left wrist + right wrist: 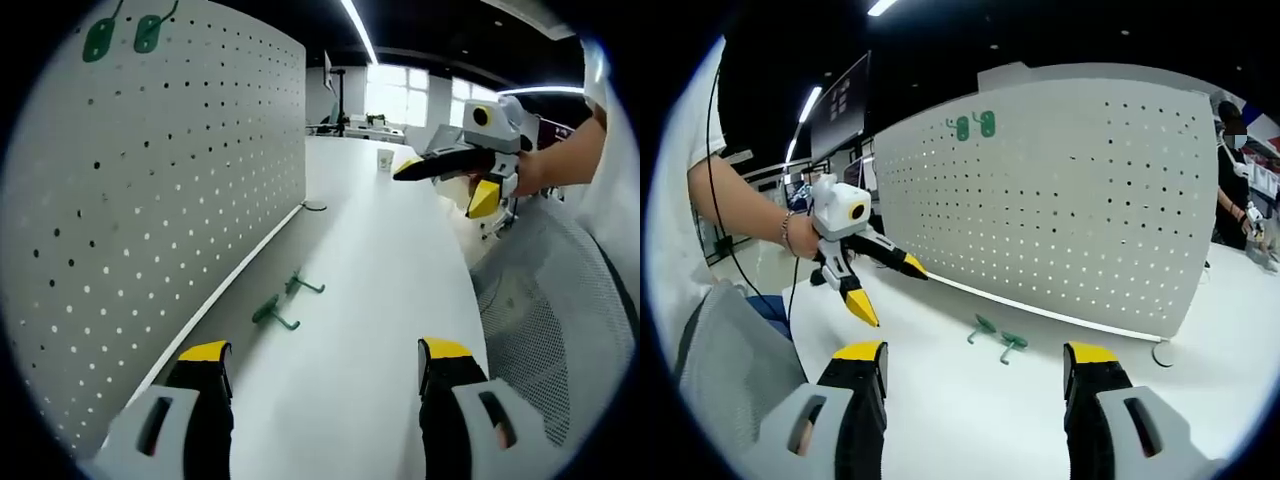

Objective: Insert the hook assembly into the mounting plate slot until the hook locks in place.

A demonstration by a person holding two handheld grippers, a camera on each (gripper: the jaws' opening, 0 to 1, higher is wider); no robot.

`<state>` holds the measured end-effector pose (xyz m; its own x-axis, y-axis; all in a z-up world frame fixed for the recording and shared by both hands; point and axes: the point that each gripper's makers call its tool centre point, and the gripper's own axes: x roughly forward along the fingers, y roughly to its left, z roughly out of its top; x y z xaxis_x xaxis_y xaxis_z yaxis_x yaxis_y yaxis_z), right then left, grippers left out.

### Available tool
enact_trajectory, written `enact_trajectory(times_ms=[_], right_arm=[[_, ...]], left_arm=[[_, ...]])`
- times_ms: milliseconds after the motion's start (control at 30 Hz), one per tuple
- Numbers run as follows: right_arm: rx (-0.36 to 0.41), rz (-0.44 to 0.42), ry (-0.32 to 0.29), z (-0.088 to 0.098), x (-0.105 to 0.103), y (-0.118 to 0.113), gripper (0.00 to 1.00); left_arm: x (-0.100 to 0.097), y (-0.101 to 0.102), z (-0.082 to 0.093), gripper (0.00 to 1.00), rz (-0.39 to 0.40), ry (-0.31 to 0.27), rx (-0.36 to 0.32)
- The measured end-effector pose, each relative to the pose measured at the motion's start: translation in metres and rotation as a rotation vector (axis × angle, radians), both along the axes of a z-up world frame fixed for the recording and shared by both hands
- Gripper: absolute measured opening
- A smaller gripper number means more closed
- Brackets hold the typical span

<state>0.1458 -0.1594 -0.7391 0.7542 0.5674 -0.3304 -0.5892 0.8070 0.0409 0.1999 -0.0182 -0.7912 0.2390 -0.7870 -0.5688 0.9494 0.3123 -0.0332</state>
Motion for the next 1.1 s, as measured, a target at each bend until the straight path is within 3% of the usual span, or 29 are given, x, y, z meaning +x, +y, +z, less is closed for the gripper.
enact_trajectory(times_ms=[233,300,500,767,1100], right_arm=[[0.003,0.017,0.005,-0.004,0.006,-0.004,0.69],[-0.006,0.044,0.035,-0.011,0.005,-0.005,0.69],[0.004,0.051,0.047,-0.015,0.011,-0.015,0.7],[0.017,0.051,0.072,-0.025,0.005,-0.004,0.7],[0.01,0.08,0.091,-0.028,0.002,0.009,0.69]], left_arm=[[0.007,-0.005,-0.003,0.78,-0.025,-0.023,0.019],[0.011,-0.005,-0.007,0.78,-0.019,-0.014,0.018],[0.022,-0.009,-0.017,0.78,-0.073,-0.012,0.066],[0.034,-0.021,-0.025,0.77,-0.137,-0.009,0.092],[0.042,-0.026,-0.02,0.77,-0.132,-0.025,0.086]])
